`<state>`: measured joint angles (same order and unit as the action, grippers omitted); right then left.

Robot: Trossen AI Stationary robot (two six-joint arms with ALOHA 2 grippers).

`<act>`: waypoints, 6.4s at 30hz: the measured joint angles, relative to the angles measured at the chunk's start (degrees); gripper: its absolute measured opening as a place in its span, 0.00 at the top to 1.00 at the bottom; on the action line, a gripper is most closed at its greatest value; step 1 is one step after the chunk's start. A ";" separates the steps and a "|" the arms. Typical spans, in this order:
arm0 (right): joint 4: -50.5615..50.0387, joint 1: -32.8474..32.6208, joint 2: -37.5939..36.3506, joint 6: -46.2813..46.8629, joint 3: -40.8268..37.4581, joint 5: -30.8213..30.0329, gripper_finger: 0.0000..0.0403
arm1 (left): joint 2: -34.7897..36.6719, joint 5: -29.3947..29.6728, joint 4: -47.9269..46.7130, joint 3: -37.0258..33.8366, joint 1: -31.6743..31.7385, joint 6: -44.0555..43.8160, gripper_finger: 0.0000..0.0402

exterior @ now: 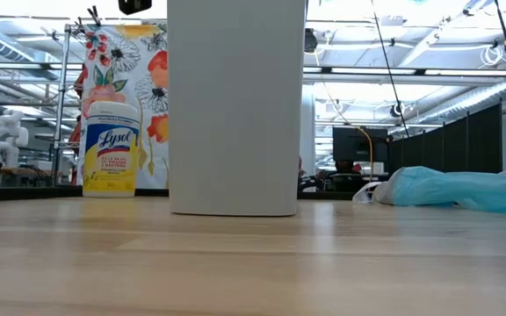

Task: Place trash/remove bag and relplace
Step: Close the blue trash bag

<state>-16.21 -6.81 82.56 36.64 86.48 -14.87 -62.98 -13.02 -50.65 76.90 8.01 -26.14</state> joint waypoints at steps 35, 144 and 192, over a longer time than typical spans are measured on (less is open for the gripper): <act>1.42 2.30 3.91 2.92 0.00 0.22 0.90 | -1.98 9.14 6.12 -0.04 2.47 13.71 0.95; -3.12 8.42 10.26 8.76 7.23 15.11 0.74 | -5.12 6.38 15.86 -0.02 -3.28 11.50 0.99; -22.35 9.46 11.35 -6.10 21.16 14.99 1.00 | -4.85 5.54 14.26 -0.02 -8.59 13.38 0.99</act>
<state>-38.56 2.66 93.91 30.55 107.64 0.12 -67.83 -7.49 -36.38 76.88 -0.58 -12.76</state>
